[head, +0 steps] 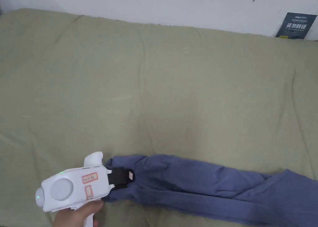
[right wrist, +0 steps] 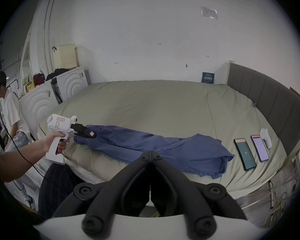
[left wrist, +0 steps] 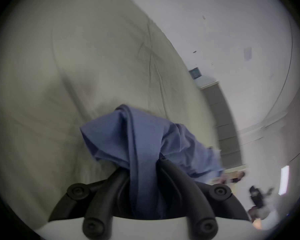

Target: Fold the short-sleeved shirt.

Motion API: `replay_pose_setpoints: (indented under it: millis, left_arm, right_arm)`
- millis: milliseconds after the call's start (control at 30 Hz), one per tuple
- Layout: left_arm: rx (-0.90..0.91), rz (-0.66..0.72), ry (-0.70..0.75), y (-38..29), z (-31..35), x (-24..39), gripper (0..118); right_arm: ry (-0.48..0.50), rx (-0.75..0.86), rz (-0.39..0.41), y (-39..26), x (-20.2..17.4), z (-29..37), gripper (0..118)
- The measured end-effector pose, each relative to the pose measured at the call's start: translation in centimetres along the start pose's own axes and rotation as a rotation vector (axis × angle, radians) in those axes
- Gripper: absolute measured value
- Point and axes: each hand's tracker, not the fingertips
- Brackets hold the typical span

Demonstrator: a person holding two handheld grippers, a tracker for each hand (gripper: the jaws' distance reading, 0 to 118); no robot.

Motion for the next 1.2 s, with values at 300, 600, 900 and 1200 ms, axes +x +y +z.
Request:
replay_pose_setpoints:
  millis: [300,600,900,1200]
  left_arm:
    - [0.093,-0.448,0.515,-2.9,1.6,7.3,10]
    - [0.122,-0.421,0.646,0.6,7.1,5.0,10]
    - [-0.037,-0.493,0.295,-6.8,-3.3,16.3,10]
    - [0.119,-0.429,0.128,-4.6,0.6,14.9,117]
  right_arm:
    - [-0.012,0.011,-0.015,-1.2,1.3,0.9,0]
    - [-0.001,0.026,-0.064,-1.9,2.6,1.3,0]
    - [0.014,0.058,-0.081,-2.5,3.3,2.2,0]
    - [0.006,0.063,-0.067,-3.1,4.2,3.4,0]
